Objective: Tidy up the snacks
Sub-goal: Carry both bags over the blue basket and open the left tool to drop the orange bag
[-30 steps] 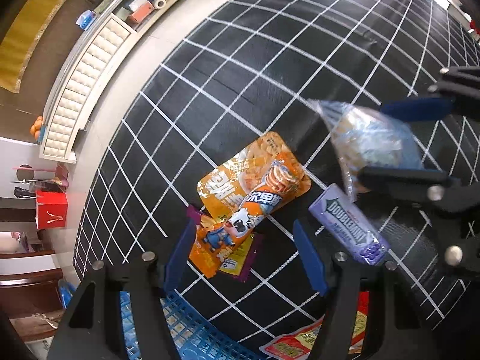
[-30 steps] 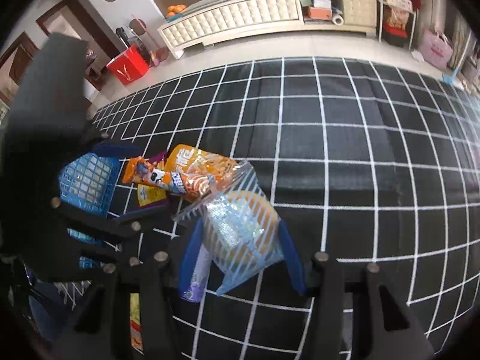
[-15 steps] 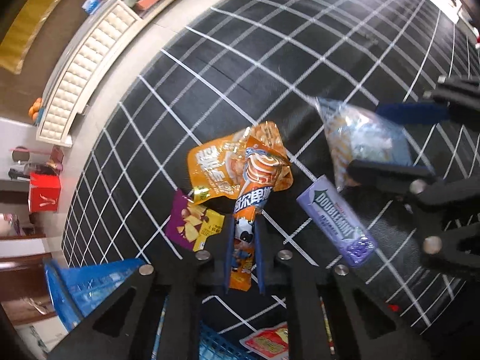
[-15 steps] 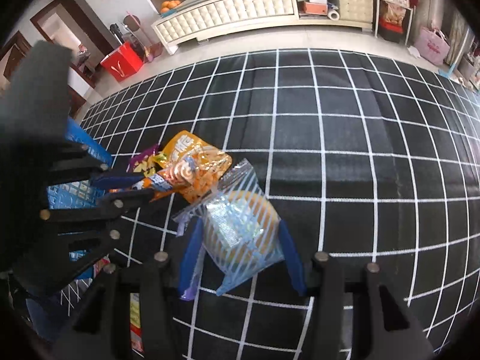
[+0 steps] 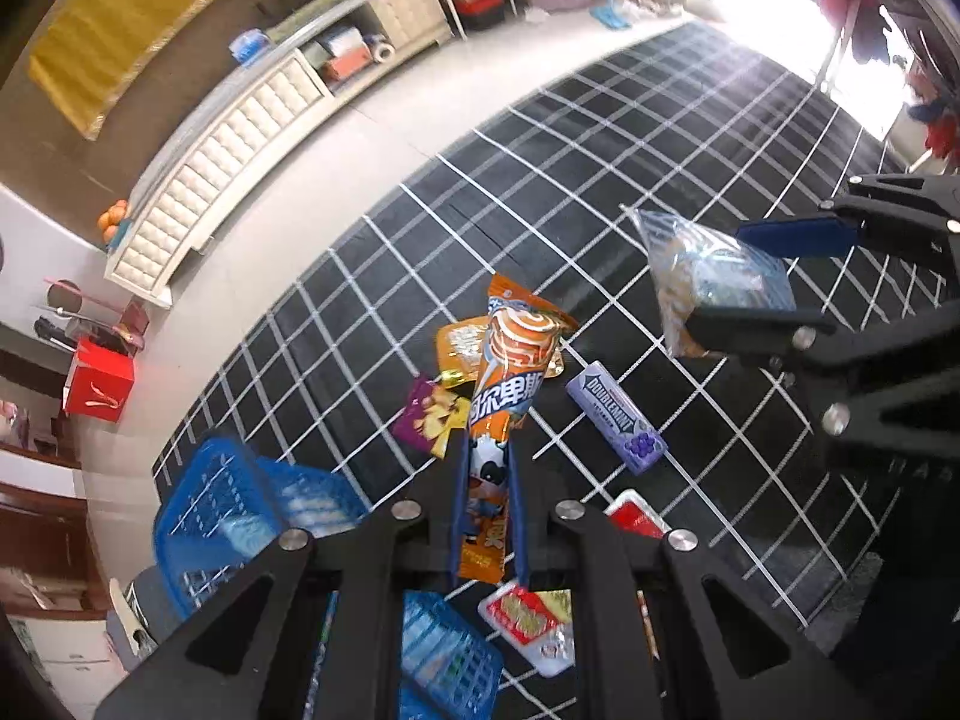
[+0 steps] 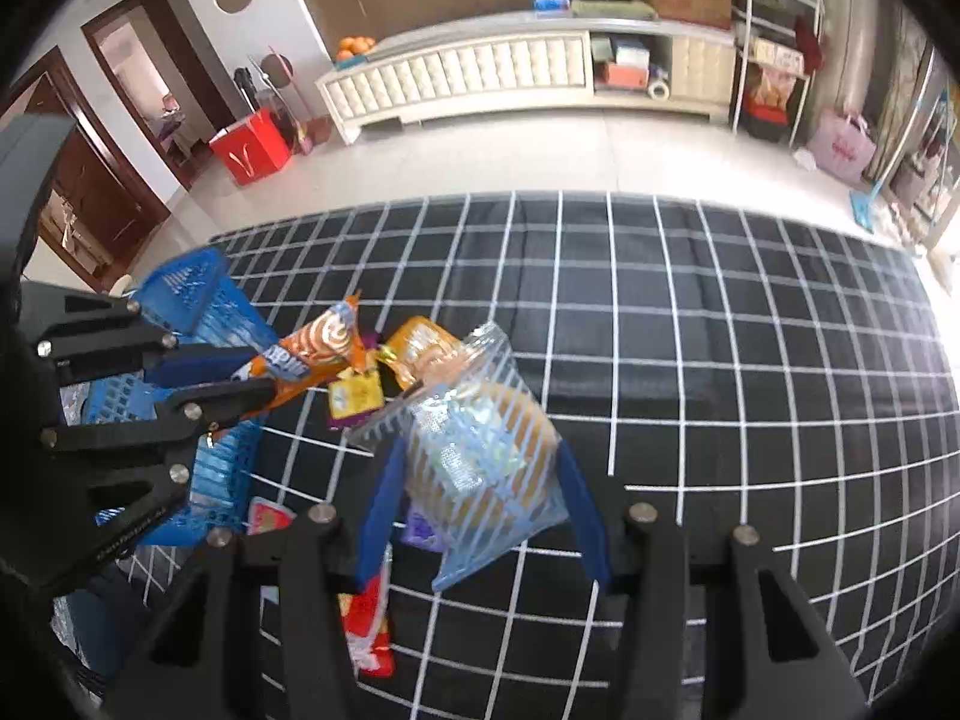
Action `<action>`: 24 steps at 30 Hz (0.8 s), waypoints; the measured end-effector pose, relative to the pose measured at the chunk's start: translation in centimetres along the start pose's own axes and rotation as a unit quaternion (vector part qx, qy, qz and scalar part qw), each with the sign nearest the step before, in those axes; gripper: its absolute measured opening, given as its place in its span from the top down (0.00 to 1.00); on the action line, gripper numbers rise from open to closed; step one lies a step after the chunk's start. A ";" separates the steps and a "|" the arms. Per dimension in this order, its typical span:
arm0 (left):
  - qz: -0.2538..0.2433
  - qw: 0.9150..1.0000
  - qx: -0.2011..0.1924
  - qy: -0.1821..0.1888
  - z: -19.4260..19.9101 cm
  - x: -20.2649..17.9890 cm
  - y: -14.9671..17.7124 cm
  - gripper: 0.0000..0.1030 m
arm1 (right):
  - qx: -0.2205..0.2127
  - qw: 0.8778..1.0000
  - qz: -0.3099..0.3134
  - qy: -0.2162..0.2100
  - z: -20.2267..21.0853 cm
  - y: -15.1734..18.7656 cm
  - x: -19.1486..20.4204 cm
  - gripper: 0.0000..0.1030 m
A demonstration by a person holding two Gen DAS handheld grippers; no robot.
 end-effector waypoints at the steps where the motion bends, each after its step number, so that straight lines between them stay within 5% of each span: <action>1: 0.007 1.000 -0.006 -0.002 0.9 0.6 0.3 0.89 | -0.003 1.000 0.003 0.002 0.5 -0.2 0.4 0.45; 24: 0.142 0.985 -0.095 -0.029 11.4 12.5 13.8 0.89 | -0.008 0.989 0.145 -0.015 3.1 -1.2 18.7 0.45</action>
Point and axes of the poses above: each gripper's, at about its wrist camera, not at the fingertips, and z roughly against the way its jaws point, x to its left, y to its underside, the point moved 9 cm from there along -z, roughly the way its jaws point, and after that the axes turned 7 degrees about -y, right-handed, at the moved point
